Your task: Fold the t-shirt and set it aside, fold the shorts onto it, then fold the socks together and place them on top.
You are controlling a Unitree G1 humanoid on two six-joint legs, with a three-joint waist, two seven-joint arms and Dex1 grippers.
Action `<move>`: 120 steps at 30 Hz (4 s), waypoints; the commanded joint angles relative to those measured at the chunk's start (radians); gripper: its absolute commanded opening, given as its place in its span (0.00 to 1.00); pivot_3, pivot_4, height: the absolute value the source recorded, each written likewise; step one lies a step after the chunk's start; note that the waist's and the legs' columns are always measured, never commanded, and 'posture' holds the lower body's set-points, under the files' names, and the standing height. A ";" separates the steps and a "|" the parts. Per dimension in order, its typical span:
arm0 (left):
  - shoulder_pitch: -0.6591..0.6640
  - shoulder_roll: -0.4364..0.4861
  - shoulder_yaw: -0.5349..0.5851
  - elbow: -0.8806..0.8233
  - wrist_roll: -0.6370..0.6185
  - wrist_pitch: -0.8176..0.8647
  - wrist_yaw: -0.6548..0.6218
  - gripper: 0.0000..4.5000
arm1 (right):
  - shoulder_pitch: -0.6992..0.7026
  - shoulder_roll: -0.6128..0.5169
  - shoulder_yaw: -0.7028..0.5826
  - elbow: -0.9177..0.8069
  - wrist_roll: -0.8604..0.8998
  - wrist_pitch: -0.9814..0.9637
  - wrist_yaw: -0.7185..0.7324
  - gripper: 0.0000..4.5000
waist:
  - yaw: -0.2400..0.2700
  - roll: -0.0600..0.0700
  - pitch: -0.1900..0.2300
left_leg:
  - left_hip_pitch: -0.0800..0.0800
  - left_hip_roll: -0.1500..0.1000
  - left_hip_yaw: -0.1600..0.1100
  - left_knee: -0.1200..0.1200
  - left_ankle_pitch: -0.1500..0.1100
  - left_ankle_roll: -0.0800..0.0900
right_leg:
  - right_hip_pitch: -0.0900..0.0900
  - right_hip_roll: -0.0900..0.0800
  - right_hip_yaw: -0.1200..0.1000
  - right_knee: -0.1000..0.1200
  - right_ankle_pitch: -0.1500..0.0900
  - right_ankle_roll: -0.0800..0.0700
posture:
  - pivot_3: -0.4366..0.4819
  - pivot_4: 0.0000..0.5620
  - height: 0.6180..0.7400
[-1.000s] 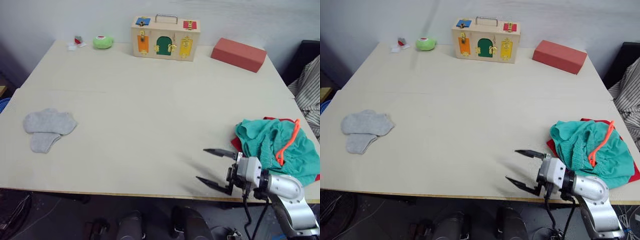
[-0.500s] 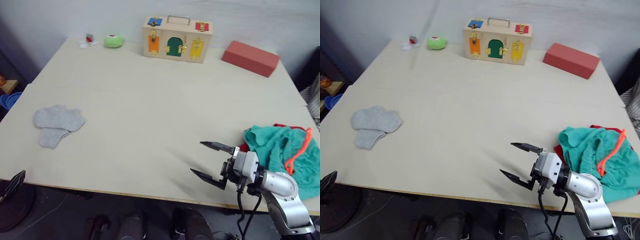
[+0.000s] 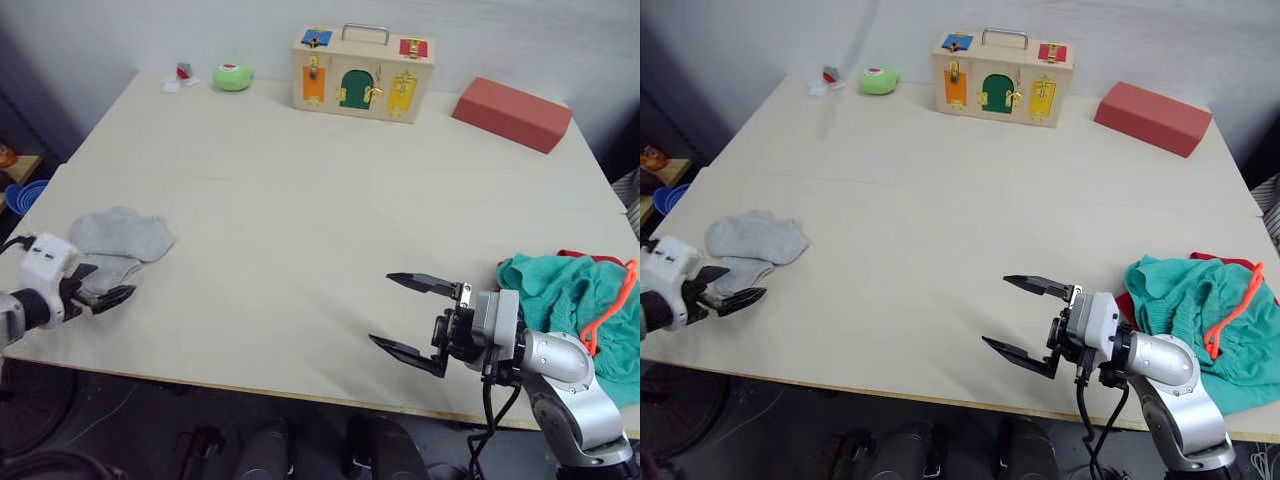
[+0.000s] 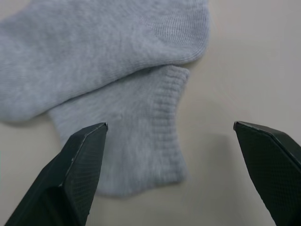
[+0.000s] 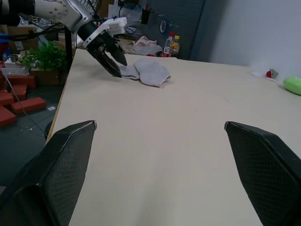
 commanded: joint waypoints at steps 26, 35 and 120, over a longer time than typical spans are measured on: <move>-0.016 -0.286 -0.306 -0.626 -0.188 0.258 -0.235 0.00 | 0.214 -0.132 -0.154 0.001 -0.035 -0.037 0.063 1.00 | 0.005 -0.001 0.001 | 0.001 0.000 0.011 0.001 0.000 0.003 | -0.006 0.000 0.016 0.001 0.001 0.002 | 0.48 0.27 1.00; -0.087 -0.487 -0.444 -0.662 -0.152 0.284 -0.112 0.10 | 0.278 -0.135 -0.190 -0.037 -0.039 0.030 0.026 1.00 | 0.008 -0.002 0.001 | 0.002 0.000 0.014 0.001 0.003 0.003 | -0.008 0.001 0.020 0.002 0.005 0.003 | 0.48 0.27 1.00; -0.383 -0.372 -0.339 0.166 0.178 -0.690 -0.432 0.63 | -0.364 -0.030 0.279 0.638 -0.398 -0.268 0.100 0.00 | -0.018 -0.006 0.002 | -0.015 -0.001 0.024 0.022 0.004 0.017 | -0.018 -0.003 0.025 -0.002 0.025 0.009 | 0.48 0.27 1.00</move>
